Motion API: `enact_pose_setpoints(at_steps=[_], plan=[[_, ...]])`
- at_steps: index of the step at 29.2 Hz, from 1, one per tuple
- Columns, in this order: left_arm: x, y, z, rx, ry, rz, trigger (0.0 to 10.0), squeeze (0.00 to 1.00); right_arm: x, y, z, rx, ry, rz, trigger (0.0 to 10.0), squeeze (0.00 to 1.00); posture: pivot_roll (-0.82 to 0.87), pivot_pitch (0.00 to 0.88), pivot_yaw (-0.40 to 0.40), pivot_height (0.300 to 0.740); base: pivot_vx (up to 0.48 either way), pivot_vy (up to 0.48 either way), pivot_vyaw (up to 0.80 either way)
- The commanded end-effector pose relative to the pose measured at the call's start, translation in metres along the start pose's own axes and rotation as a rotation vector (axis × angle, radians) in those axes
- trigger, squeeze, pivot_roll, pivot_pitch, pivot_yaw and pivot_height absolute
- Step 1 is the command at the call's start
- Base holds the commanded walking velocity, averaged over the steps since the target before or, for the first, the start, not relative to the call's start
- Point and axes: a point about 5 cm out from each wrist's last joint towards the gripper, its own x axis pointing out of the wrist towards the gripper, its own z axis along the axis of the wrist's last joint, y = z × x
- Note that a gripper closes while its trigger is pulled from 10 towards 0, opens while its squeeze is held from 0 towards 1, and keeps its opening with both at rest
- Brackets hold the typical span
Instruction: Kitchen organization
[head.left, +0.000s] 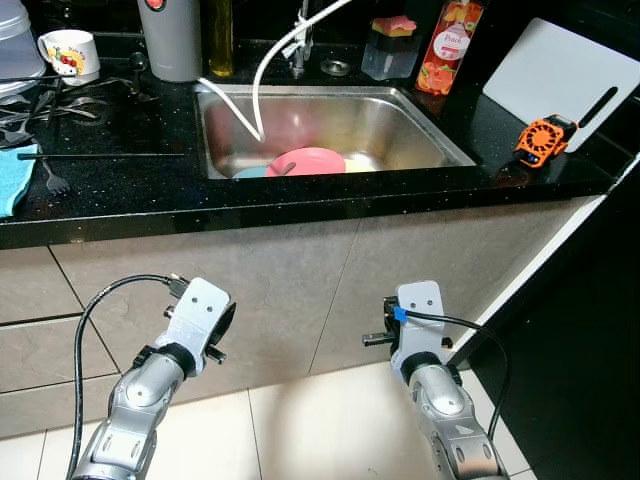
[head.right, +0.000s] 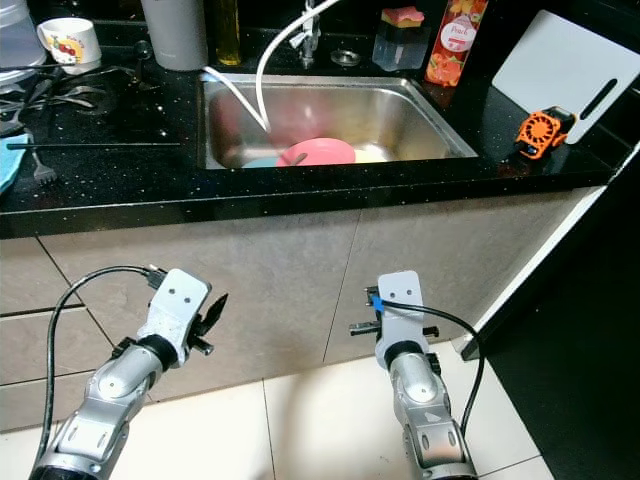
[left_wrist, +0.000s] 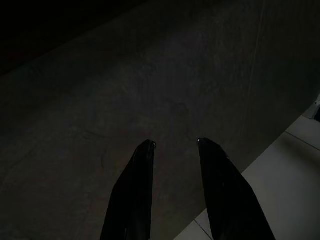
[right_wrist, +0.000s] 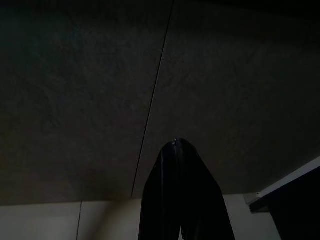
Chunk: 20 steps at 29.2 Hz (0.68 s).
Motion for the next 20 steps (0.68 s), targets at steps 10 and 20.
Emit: enact_pose_setpoints(at_steps=[10, 20], plan=[[0.0009, -0.0054, -0.0023, 0.001, 0.005, -0.021, 10.0, 0.0, 0.0004, -0.0023, -0.0034, 0.003, 0.015, -0.011, 10.0, 0.0, 0.18, 0.049, -0.084, 0.74, 0.0, 0.0, 0.0], [0.0007, -0.0051, -0.0016, 0.0, 0.004, -0.021, 10.0, 0.0, 0.0001, -0.0028, -0.0029, 0.006, 0.015, -0.014, 10.0, 0.0, 0.18, 0.057, -0.083, 0.74, 0.0, 0.0, 0.0]])
